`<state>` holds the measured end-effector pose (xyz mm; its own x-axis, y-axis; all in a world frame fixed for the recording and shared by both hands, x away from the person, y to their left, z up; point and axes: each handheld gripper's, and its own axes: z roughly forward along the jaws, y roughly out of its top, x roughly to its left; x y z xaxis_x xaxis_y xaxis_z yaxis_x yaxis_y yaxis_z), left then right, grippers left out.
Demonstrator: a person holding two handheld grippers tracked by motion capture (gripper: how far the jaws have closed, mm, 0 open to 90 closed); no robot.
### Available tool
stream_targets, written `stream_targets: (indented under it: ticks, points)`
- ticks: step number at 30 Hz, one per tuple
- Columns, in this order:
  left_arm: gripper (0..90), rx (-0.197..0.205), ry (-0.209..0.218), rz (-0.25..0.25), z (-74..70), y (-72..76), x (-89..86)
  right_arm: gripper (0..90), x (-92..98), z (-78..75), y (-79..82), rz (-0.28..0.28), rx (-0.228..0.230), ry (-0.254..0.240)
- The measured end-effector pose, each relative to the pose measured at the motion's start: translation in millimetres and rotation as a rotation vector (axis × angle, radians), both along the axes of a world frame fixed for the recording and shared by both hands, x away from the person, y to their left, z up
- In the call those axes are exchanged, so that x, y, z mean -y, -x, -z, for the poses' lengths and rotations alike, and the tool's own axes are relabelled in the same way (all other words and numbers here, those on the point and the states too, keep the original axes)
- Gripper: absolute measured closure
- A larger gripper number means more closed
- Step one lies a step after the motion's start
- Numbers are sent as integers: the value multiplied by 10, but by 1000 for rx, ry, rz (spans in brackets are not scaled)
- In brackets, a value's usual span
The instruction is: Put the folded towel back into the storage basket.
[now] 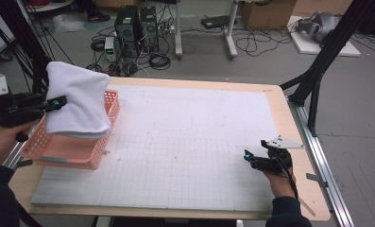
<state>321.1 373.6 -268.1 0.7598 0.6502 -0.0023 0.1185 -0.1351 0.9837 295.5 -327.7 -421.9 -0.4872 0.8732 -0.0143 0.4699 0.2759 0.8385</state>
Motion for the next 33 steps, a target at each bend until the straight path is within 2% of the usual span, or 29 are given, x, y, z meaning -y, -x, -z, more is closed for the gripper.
stream_targets:
  ticks: [4,7,14,22,33]
  points:
    - [730,-2,-10,-9,-51,23,-117,209,1,9,-6,2,0,6]
    - [730,-16,-24,-13,-37,42,-175,208,-7,11,-6,0,-2,7]
    - [730,-44,-45,-19,117,59,-259,208,-37,14,-5,-8,-4,18]
    - [730,-89,-94,-44,262,34,-350,208,-40,16,-5,-6,-6,19]
    - [729,-116,-108,33,327,-8,-229,208,-40,22,-4,-5,-7,19]
